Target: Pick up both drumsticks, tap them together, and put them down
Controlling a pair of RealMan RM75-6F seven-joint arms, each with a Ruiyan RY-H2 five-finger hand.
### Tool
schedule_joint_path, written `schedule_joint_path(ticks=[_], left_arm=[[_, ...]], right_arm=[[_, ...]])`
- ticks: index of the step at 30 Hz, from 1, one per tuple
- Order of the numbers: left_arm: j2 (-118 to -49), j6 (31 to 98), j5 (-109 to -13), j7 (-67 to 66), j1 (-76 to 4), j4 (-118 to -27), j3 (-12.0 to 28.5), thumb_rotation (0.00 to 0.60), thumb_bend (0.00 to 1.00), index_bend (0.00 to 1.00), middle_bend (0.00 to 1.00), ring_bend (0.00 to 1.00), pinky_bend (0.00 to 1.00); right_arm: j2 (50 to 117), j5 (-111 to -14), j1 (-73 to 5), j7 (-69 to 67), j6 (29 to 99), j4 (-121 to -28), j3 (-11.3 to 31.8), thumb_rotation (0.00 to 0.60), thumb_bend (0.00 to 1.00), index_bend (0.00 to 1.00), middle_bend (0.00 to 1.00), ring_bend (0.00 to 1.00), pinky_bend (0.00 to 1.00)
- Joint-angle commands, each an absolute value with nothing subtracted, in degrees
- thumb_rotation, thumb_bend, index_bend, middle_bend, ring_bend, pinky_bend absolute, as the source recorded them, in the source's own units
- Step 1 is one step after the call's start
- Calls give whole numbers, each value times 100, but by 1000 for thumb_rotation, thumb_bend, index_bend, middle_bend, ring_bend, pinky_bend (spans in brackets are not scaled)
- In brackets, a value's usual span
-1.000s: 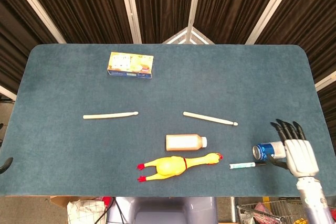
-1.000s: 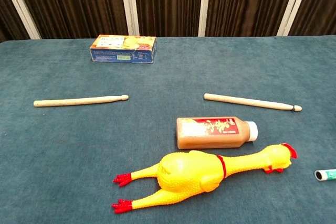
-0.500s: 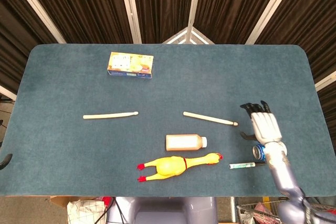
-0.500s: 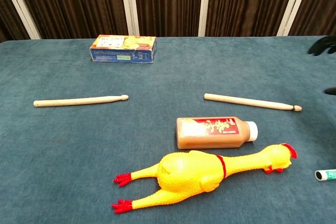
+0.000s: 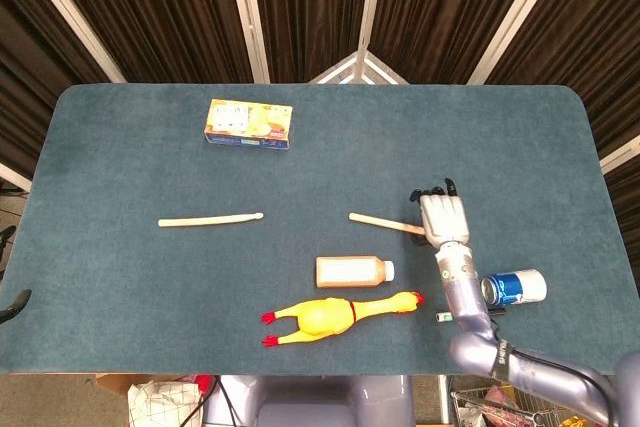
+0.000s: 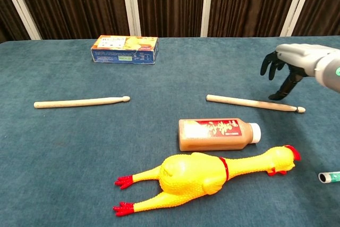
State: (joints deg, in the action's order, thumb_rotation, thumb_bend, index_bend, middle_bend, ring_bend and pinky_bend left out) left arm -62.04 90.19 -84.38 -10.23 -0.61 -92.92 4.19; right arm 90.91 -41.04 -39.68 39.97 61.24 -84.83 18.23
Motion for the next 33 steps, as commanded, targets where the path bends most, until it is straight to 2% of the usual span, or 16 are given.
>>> schedule_joint_path(ticks=[1,18,33], left_arm=[[-6237,8965,-8418,-1071,-95,-9264,418,600,327,109,21,0,0],[-6286,8878,-8283,-1078,-144,-9193,442,600,328,109,21,0,0],[-6321,8856,-8246,-1125,-171,-9168,438,600,329,109,21,0,0]], right_arm=[[9397,-3942,-4130,4184,6288,-8213,1819,600,243,383,403,247,42],[10039,-3837,-4291,4263,6297,-7282,1540,600,316,474,476,296,42],[10218,-3962,-4276,4188,6263,-7041,1473,600,349,491,508,318,42]])
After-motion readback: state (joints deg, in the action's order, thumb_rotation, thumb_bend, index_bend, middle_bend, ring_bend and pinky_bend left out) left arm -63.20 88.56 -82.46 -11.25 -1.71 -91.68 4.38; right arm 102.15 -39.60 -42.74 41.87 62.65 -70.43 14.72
